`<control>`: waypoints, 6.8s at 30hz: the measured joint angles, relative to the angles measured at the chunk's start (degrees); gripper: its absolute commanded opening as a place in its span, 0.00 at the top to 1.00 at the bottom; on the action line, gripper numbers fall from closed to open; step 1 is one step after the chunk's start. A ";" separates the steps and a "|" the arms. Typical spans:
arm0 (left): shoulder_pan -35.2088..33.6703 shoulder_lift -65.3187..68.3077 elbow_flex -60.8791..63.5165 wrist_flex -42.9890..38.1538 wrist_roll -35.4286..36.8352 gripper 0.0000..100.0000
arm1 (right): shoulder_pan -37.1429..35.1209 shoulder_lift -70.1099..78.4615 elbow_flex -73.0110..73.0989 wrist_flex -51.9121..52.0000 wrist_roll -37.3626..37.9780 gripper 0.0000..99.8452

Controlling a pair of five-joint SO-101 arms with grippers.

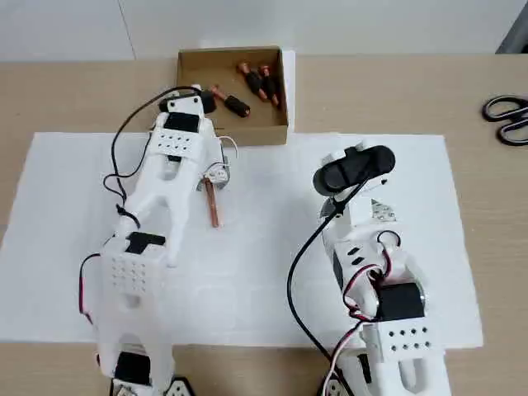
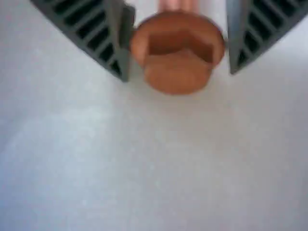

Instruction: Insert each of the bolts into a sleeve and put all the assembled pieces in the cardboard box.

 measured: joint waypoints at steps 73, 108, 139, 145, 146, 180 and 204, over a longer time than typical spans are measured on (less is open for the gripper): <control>9.85 -63.47 21.10 -2.02 5.36 0.99 | -13.54 0.00 13.36 -48.97 0.53 1.00; 24.70 -95.30 72.53 -65.76 -9.67 0.99 | -7.47 -25.67 32.62 -54.33 -1.41 1.00; 33.32 -91.43 73.32 -75.16 -14.95 0.99 | -7.47 -38.59 32.35 -45.27 5.19 1.00; 33.32 -90.99 73.32 -75.16 -9.85 0.99 | -7.47 -38.59 32.35 -45.27 5.19 1.00; 33.32 -90.99 73.32 -74.90 -9.14 0.99 | -7.47 -38.59 32.35 -45.27 5.19 1.00; 33.49 -91.08 72.62 -55.12 -14.07 0.74 | -7.38 -38.77 32.35 -45.19 5.27 1.00; 2.20 -134.33 103.74 -58.02 -21.10 0.99 | -3.43 -27.69 11.43 -15.30 5.27 1.00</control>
